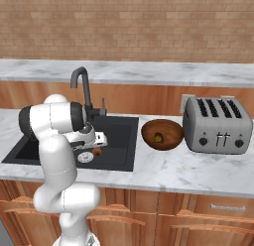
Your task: Pick the sweet potatos from the cabinet and place them in one bowl. Pick the potato from the sink and place it in the other bowl.
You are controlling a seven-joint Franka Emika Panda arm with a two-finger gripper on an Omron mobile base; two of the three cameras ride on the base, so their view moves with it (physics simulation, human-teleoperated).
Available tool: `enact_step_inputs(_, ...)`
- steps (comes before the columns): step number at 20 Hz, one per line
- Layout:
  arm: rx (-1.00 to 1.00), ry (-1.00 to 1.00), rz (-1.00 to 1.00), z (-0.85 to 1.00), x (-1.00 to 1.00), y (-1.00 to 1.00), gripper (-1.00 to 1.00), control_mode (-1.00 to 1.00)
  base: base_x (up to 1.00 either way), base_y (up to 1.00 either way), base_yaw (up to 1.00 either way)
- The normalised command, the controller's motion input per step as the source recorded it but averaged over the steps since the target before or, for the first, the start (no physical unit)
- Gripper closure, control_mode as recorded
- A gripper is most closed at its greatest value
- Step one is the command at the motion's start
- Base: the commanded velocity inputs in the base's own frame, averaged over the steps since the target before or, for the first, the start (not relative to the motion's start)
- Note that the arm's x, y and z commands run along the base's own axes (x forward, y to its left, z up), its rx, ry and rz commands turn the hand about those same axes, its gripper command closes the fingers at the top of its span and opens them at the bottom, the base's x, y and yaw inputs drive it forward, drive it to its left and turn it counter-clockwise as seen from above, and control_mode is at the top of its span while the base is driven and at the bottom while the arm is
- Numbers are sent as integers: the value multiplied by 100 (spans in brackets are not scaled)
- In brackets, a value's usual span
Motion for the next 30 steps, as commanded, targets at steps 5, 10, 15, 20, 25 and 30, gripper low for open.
enact_step_inputs(5,0,2,0,0,3,1,-100,-100,0,0,0)
enact_step_inputs(10,0,10,0,0,23,0,-100,-100,0,0,0)
enact_step_inputs(15,0,9,0,2,37,5,-100,-100,0,0,0)
enact_step_inputs(20,0,0,0,17,29,6,-100,-100,0,0,0)
enact_step_inputs(25,0,0,0,9,46,5,-100,-100,0,0,0)
enact_step_inputs(30,0,3,-1,0,59,0,-100,-100,0,0,0)
